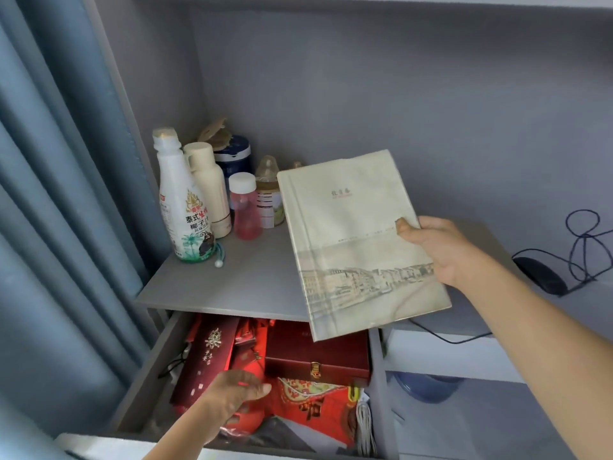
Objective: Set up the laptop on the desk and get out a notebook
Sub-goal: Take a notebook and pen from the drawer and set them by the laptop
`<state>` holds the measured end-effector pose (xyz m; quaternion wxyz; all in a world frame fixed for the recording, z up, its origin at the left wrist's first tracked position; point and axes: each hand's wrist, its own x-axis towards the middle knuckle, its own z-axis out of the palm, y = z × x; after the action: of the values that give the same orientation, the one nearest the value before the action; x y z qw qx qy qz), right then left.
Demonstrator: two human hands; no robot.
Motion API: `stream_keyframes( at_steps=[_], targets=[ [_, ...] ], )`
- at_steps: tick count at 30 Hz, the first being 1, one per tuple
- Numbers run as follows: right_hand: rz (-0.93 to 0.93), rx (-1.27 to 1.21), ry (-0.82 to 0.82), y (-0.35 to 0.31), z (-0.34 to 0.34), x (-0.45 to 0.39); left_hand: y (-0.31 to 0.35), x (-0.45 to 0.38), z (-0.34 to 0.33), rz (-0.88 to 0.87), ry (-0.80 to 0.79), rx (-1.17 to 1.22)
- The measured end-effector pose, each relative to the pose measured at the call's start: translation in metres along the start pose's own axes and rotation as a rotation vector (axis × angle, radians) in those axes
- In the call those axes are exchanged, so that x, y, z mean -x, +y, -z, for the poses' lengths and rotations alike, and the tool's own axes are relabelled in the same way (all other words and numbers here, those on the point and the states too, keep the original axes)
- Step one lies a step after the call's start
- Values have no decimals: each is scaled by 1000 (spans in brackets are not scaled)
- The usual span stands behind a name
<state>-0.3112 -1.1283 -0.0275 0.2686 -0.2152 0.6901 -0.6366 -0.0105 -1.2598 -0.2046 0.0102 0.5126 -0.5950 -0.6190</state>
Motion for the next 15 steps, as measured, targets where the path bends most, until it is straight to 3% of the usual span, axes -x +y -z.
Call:
stream_keyframes(
  at_steps=[15],
  targets=[
    [-8,-157,234,37,17,17,-8,-59,-26,-115,-280,-380]
  ],
)
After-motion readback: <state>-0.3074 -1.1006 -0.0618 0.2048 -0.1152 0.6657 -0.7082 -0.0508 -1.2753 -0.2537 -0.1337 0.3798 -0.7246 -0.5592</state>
